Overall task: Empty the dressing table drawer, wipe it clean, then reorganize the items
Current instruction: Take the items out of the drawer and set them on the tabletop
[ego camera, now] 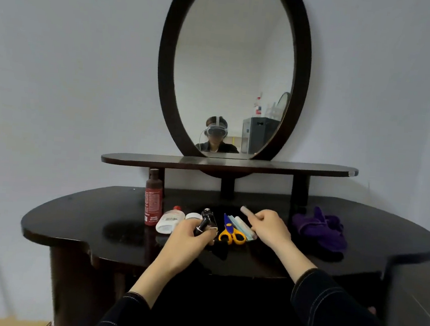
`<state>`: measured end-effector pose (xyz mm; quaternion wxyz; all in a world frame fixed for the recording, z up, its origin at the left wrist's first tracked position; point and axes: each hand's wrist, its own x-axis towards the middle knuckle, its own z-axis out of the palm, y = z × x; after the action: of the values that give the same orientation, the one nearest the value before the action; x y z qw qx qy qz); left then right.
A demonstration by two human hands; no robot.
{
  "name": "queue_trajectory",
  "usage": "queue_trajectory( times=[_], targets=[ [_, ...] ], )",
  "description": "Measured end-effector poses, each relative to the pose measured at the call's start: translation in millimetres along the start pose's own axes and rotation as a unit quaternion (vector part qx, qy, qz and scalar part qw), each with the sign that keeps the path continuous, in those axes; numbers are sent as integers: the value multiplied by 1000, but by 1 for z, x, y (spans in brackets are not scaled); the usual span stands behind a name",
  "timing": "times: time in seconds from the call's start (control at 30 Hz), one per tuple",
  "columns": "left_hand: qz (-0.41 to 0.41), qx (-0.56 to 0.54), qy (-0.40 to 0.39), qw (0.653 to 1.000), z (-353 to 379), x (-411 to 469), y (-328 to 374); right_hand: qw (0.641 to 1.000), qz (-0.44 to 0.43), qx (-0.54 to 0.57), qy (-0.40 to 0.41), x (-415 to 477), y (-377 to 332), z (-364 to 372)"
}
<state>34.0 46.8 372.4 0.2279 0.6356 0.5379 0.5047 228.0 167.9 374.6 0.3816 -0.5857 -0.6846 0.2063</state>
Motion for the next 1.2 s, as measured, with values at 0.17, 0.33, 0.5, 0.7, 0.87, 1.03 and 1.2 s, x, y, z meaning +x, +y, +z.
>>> queue_trajectory(
  times=[0.17, 0.33, 0.5, 0.7, 0.87, 1.03, 1.2],
  targets=[
    [2, 26, 12, 1000, 4, -3, 1, 994, 39, 59, 80, 0, 8, -7],
    [10, 43, 18, 999, 3, -2, -2, 999, 20, 21, 30, -1, 6, -5],
    [20, 37, 2, 999, 2, -1, -1, 999, -3, 24, -25, 1, 9, -3],
    [13, -49, -10, 999, 3, -4, 1, 999, -11, 39, 25, 0, 11, -4],
    [28, 5, 5, 1000, 1, -9, -1, 998, -5, 52, 41, 1, 15, -6],
    [116, 114, -4, 987, 0, -15, -4, 998, -10, 47, 43, 2, 14, -4],
    [161, 184, -12, 969, 2, -15, -6, 999, -7, 32, 37, 2, 14, -3]
  ],
)
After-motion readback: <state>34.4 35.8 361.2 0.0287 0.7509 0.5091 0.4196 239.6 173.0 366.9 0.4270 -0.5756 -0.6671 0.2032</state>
